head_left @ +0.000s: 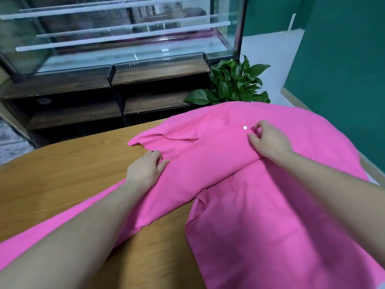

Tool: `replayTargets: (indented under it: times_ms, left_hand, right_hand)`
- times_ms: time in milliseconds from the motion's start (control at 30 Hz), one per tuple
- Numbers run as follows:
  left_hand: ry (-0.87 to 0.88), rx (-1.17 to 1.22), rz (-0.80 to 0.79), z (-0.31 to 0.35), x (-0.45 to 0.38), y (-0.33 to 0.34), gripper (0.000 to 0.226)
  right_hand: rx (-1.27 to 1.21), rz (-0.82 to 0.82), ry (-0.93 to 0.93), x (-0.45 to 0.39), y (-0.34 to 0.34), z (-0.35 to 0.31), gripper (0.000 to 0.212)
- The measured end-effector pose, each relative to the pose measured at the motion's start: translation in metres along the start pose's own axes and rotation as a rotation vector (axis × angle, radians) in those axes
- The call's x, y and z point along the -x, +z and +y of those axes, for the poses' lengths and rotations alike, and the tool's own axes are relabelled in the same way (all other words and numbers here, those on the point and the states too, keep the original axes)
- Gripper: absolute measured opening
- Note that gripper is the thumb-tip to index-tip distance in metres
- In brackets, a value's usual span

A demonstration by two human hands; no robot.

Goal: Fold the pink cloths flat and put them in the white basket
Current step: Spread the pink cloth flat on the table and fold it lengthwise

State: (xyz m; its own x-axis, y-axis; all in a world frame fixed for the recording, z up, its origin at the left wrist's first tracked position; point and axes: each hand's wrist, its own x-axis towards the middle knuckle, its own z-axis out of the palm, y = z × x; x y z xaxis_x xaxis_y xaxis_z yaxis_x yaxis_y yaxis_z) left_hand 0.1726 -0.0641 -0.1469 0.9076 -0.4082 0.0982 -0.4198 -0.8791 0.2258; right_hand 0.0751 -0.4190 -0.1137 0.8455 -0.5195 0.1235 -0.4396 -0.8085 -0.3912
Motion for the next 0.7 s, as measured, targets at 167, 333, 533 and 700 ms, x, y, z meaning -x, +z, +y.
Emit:
replayTargets:
  times_ms: [167, 333, 533, 700]
  left_hand:
    - [0.031, -0.042, 0.087, -0.017, 0.019, -0.003, 0.024]
    - [0.015, 0.040, 0.165, -0.039, 0.051, -0.008, 0.036]
    - [0.000, 0.027, 0.046, -0.066, 0.084, -0.005, 0.064]
    - [-0.073, 0.097, -0.025, -0.067, 0.087, -0.008, 0.057]
  right_hand:
    - [0.040, 0.118, -0.681, 0.037, 0.011, -0.042, 0.043]
    - [0.234, -0.329, -1.096, 0.071, 0.027, -0.061, 0.071]
    - [0.483, -0.410, -0.802, 0.055, 0.018, -0.031, 0.086]
    - [0.585, -0.159, -0.919, 0.035, -0.005, -0.031, 0.088]
